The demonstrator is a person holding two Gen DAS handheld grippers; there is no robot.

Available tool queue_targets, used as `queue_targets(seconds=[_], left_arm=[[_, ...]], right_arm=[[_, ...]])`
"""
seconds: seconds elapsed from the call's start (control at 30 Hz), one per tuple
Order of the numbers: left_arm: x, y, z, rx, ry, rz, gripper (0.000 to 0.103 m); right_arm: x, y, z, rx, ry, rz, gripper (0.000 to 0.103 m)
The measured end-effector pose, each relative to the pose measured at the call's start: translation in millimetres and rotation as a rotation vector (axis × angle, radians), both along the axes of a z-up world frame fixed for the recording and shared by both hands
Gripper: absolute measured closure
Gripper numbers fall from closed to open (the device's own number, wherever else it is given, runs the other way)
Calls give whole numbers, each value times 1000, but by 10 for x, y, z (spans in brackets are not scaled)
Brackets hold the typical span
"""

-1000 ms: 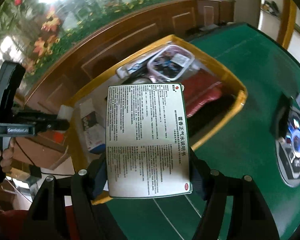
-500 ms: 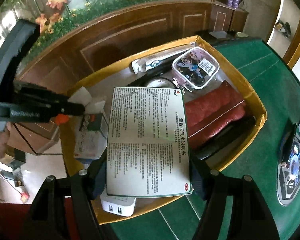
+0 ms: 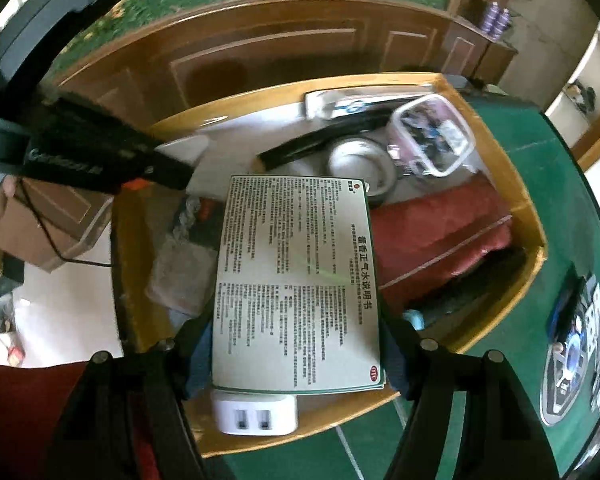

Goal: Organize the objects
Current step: 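Lower the glue bottle and instruction sheet into the tray and open both tools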

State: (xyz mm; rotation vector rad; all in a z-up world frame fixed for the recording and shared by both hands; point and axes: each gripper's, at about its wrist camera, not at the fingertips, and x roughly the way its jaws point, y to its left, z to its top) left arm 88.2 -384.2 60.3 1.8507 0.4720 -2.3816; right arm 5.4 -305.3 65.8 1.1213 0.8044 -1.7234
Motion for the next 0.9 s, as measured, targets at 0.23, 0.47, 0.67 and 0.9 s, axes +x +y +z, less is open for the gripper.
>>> queue_targets(seconds=[0.23,0.47,0.67,0.9], left_arm=[[-73,80,-51,-57,9,-17,76],[-52,91,-113,-93,44,-1,76],[-36,99,-98,-102,62,5,76],[-45,113,-99,-105,63,6,76]], right_arm=[[-208,-61,-74,10,-84,-57,33],[-248,-70,-75,16,-102,-86,33],[-201,-73,-70,24,-74,-79,33],[-197,-55,-74,14,-85,-83,31]])
